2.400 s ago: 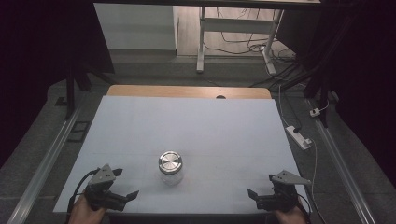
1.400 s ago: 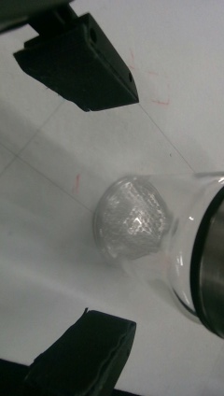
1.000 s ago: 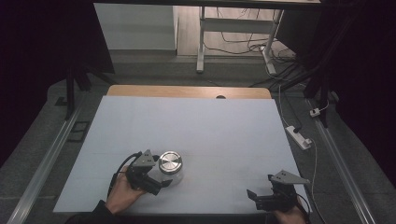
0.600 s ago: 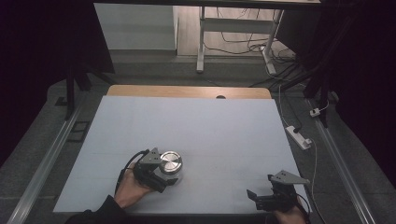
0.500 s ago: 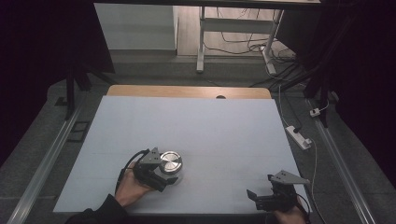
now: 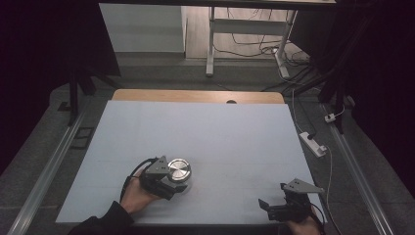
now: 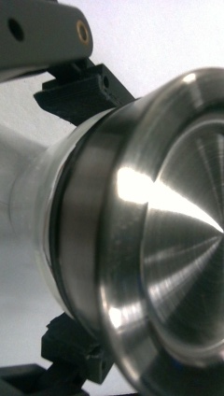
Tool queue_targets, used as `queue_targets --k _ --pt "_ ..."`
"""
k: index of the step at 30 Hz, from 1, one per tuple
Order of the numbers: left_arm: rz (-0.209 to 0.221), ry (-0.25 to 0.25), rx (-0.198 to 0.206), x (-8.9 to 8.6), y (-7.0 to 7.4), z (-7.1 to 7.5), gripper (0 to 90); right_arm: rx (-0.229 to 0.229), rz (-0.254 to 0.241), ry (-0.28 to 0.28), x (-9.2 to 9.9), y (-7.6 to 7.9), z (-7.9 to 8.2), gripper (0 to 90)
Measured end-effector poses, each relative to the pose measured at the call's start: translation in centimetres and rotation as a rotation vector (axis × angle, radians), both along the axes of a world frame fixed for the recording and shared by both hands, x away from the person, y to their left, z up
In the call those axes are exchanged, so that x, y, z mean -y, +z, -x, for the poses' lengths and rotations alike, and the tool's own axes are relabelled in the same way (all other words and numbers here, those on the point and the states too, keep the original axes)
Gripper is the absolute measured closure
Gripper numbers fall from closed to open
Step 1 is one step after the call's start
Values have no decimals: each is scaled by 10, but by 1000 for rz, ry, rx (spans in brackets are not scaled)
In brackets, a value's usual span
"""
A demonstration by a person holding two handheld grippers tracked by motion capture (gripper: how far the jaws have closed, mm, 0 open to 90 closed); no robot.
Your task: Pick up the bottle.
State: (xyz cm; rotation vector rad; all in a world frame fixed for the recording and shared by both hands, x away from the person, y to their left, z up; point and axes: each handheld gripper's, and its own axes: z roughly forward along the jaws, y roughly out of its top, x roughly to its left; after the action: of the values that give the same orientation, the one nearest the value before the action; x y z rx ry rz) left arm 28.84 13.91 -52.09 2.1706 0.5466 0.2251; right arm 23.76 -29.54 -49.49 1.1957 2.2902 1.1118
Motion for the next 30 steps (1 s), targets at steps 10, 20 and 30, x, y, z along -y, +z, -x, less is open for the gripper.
queue_targets --k 10,20,30 --pt "-11 25 -13 3 3 1 160 3 -2 2 0 0 0 0" --pt "-20 28 -8 9 13 0 161 3 -5 0 1 0 0 0" --pt "-6 9 45 14 30 -2 161 0 -9 -2 1 0 0 0"
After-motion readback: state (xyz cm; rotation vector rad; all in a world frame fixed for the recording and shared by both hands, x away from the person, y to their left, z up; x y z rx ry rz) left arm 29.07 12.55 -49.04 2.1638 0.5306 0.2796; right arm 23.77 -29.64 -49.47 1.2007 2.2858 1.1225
